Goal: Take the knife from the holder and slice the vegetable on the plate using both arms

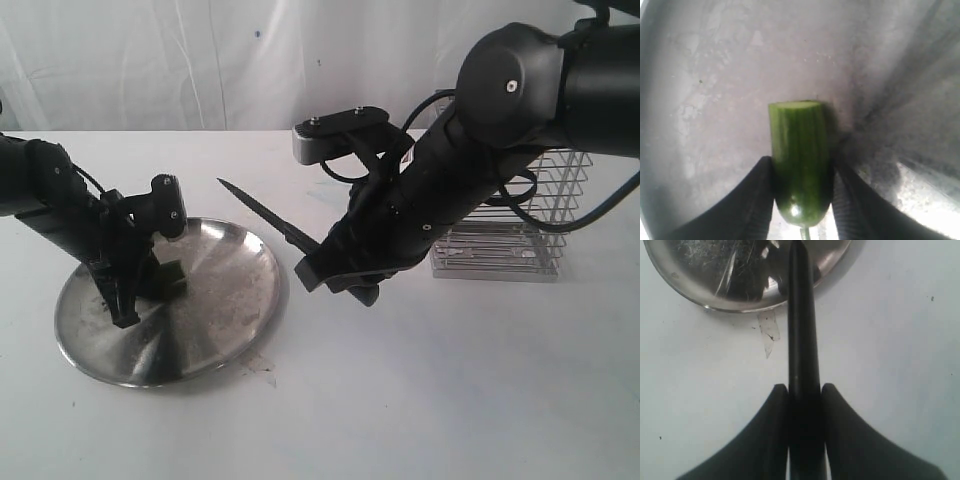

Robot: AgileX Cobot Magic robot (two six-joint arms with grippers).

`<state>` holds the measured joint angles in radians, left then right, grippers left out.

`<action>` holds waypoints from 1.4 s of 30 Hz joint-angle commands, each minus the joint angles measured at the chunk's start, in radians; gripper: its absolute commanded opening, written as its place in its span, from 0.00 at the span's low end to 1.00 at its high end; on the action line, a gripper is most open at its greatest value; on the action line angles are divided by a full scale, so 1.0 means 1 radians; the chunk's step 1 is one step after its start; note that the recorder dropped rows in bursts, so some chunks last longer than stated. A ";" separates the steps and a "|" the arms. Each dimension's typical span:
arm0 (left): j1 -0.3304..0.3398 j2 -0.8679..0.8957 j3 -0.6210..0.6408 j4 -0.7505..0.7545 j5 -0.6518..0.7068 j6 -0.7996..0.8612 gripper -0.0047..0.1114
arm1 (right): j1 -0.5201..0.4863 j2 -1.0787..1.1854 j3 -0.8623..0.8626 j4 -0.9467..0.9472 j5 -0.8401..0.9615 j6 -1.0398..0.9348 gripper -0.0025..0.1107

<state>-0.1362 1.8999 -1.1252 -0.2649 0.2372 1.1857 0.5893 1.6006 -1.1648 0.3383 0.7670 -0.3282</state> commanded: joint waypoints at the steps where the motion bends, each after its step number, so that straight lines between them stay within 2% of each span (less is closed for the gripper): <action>1: -0.004 -0.001 0.006 -0.007 0.017 -0.003 0.46 | -0.003 -0.002 0.002 0.009 -0.011 0.003 0.02; 10: -0.004 -0.086 0.006 -0.023 -0.038 -0.009 0.47 | -0.003 -0.002 0.002 0.007 -0.010 0.003 0.02; 12: -0.004 -0.141 0.006 -0.049 -0.089 -0.074 0.46 | -0.003 -0.002 0.002 0.001 -0.010 0.003 0.02; 14: -0.004 -0.195 0.006 -0.098 -0.162 -0.193 0.41 | -0.003 -0.002 0.002 -0.003 -0.010 0.003 0.02; 17: -0.004 -0.262 0.006 -0.129 -0.245 -0.393 0.22 | -0.003 -0.002 0.002 -0.003 -0.005 0.003 0.02; 20: -0.004 -0.276 0.006 -0.126 -0.297 -0.422 0.04 | -0.003 -0.002 0.002 -0.003 -0.005 0.003 0.02; 29: -0.004 -0.203 0.006 -0.123 -0.516 -0.427 0.04 | -0.003 -0.002 0.002 -0.001 0.008 -0.052 0.02; 32: -0.004 -0.178 0.006 -0.123 -0.507 -0.429 0.04 | -0.003 -0.002 0.002 0.007 0.013 -0.127 0.02; 36: -0.004 -0.200 0.006 -0.178 -0.399 -0.513 0.04 | -0.003 0.009 0.002 0.050 0.000 -0.150 0.02; 38: -0.004 -0.240 0.006 -0.233 -0.348 -0.583 0.04 | -0.003 0.034 0.002 0.125 -0.005 -0.150 0.02; 42: -0.004 -0.364 0.006 -0.228 -0.232 -0.583 0.04 | 0.018 0.097 0.002 0.198 -0.003 -0.147 0.02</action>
<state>-0.1362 1.6251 -1.1230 -0.4722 -0.0752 0.6280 0.5913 1.6609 -1.1648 0.4867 0.7742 -0.4649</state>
